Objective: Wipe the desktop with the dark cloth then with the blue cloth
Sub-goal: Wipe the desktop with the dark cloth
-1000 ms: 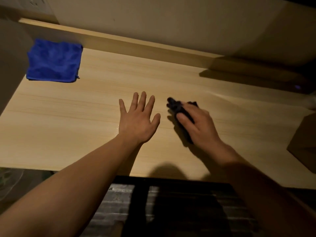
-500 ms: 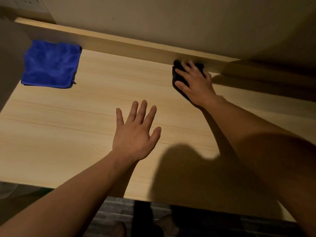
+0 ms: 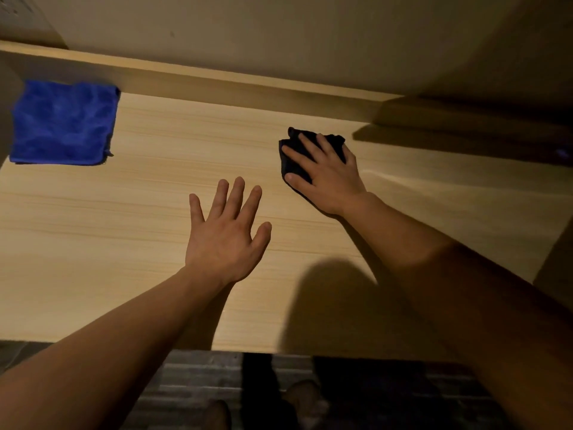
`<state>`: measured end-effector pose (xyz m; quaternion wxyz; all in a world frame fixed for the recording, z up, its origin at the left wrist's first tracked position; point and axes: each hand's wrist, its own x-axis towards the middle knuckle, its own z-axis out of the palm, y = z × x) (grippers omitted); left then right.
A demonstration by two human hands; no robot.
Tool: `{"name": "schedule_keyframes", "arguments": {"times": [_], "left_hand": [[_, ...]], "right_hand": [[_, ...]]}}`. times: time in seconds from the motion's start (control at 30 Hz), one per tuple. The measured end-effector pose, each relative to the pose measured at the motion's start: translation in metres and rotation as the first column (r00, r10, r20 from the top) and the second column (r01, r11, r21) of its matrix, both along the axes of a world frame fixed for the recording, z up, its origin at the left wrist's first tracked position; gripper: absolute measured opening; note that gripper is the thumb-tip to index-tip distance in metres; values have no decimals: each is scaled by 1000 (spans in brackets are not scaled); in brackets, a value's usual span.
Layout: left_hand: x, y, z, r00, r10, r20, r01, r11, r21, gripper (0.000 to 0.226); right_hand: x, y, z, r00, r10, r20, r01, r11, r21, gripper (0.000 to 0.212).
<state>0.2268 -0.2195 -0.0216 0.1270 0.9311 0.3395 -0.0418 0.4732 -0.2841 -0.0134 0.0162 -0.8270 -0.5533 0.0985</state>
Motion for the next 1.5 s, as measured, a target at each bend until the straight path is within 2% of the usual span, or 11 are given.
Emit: {"name": "schedule_keyframes", "arguments": {"times": [0.37,0.57,0.8,0.9,0.97,1.03,1.13,1.2,1.27,1.4,1.5], "left_hand": [[0,-1,-2,999,-19,46,19,1000,-3,72],[-12,-6,6,941,-36,336,31,999,22,59],[13,-28,21,908,-137,397,135,990,33,58],[37,-34,23,924,-120,364,127,992,5,60],[48,-35,19,943,-117,313,130,991,-18,61],[55,-39,14,958,-118,262,137,989,-55,63],[56,-47,5,972,-135,192,151,986,-72,65],[58,-48,4,978,-133,161,142,989,-45,67],[62,-48,4,983,-119,141,125,991,-36,68],[64,-52,2,985,-110,133,114,993,-25,67],[67,-51,0,985,-108,132,111,994,-8,66]], "right_hand": [[-104,-105,6,997,27,-69,-27,1000,6,64],[-160,-160,-1,989,74,-125,-70,997,37,63],[-212,-207,-7,991,13,-134,15,979,204,46],[-222,-219,0,938,-27,-346,120,960,252,40],[-219,-218,11,838,25,-545,201,915,350,33],[-205,-215,24,770,34,-638,303,860,411,30],[-162,-200,45,699,-79,-710,474,795,378,33],[-121,-179,52,765,-106,-635,472,763,442,34],[-76,-151,53,835,-131,-534,420,778,466,39],[11,-94,37,935,-212,-284,315,864,392,52],[58,-58,25,954,-221,-205,276,913,300,55]]}}
